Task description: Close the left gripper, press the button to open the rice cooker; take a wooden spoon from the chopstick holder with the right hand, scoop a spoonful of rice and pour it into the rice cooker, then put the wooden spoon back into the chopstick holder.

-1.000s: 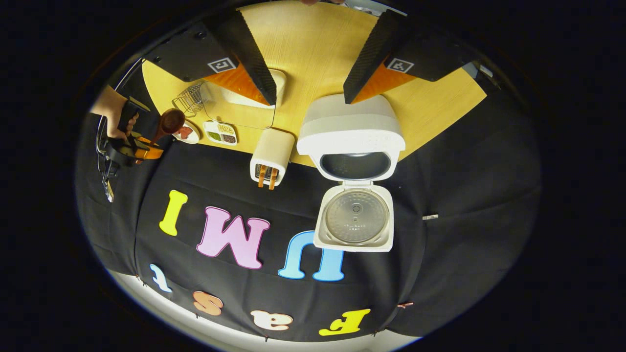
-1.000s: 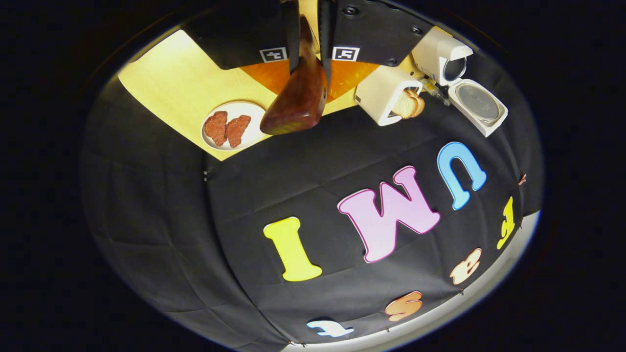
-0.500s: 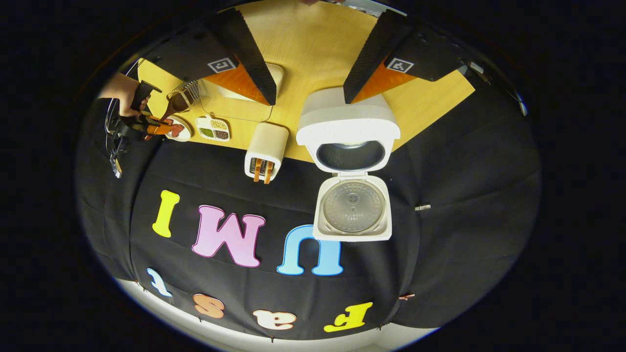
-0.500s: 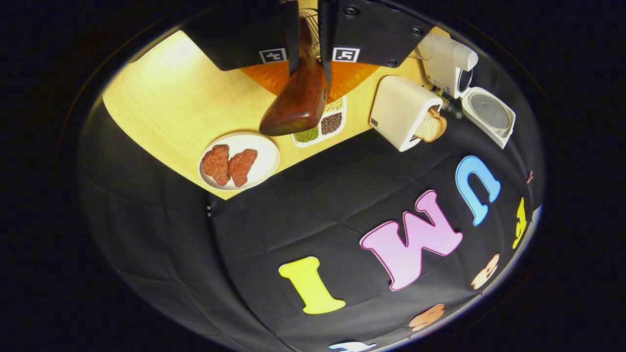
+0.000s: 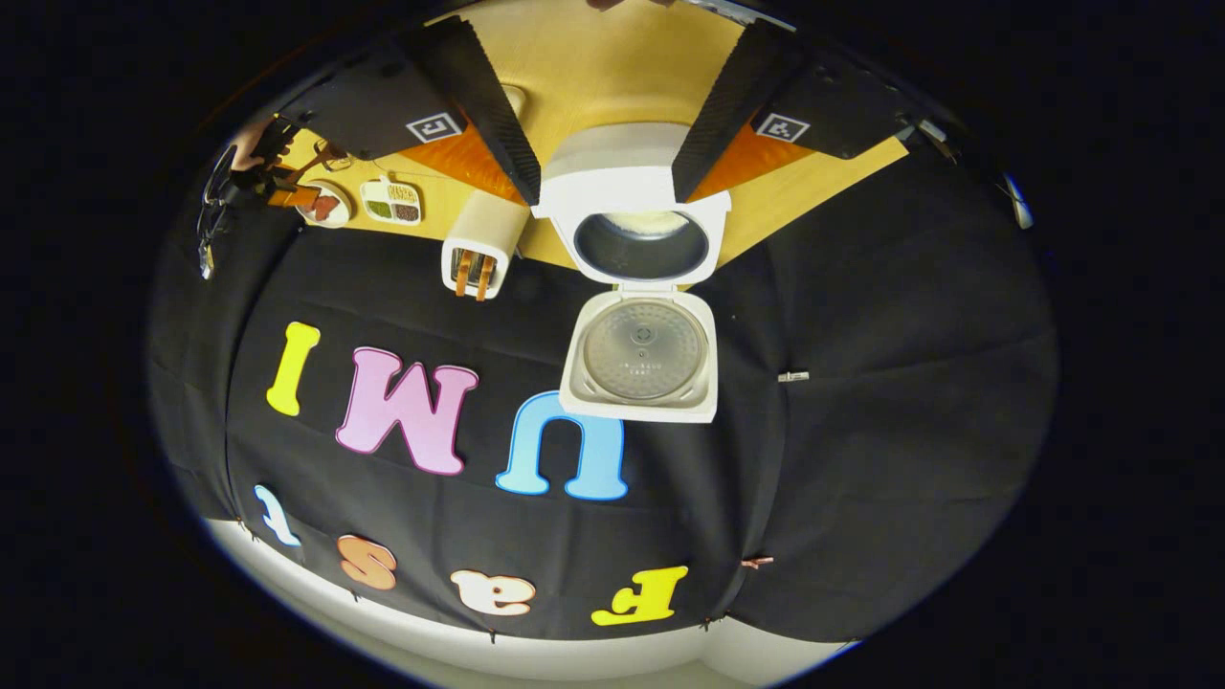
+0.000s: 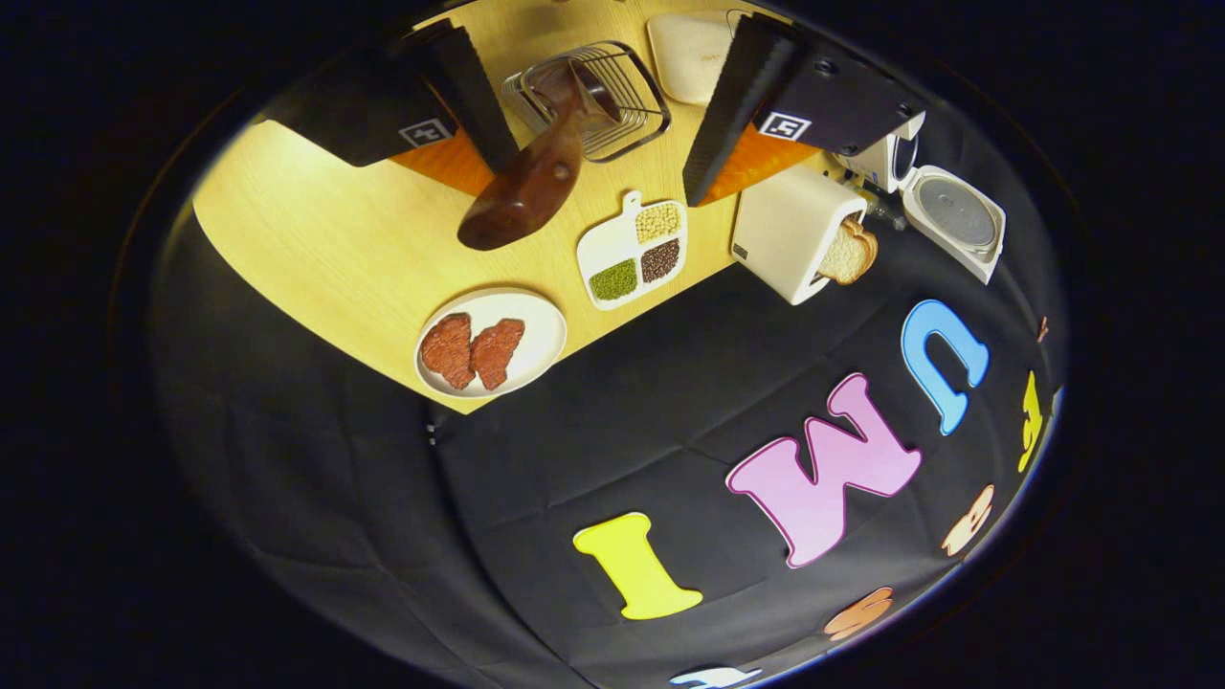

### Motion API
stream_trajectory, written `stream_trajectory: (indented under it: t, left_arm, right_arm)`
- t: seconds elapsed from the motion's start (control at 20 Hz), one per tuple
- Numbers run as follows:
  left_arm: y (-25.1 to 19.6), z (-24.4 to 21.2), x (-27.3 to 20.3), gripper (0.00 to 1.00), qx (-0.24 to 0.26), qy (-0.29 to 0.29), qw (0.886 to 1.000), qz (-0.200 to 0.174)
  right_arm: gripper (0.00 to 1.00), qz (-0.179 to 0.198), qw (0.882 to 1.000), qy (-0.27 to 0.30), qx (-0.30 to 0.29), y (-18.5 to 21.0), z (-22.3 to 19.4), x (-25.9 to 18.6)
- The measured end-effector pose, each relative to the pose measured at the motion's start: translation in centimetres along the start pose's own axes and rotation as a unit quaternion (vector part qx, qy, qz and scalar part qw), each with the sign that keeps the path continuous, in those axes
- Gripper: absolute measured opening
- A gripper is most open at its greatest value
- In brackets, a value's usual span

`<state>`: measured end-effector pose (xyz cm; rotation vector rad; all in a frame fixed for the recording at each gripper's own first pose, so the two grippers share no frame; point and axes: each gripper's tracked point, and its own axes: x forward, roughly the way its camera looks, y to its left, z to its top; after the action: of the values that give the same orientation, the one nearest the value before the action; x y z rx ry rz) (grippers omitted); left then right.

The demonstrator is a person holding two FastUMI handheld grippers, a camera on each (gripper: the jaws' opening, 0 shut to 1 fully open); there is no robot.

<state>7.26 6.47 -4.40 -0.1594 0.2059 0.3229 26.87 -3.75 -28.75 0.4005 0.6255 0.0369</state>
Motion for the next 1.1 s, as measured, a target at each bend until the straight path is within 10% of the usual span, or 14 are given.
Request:
stream_trajectory:
  t: [0.6,1.1]
  left_arm:
    - [3.4,13.2,5.3,0.95,-0.019,-0.078,0.997,-0.021]
    - [5.7,23.0,15.1,0.95,-0.068,-0.110,0.991,-0.026]
  right_arm:
    - [0.98,-0.032,0.984,-0.132,-0.114,-1.5,6.6,-14.9]
    - [0.99,0.032,0.968,-0.149,-0.201,6.2,5.5,-21.9]
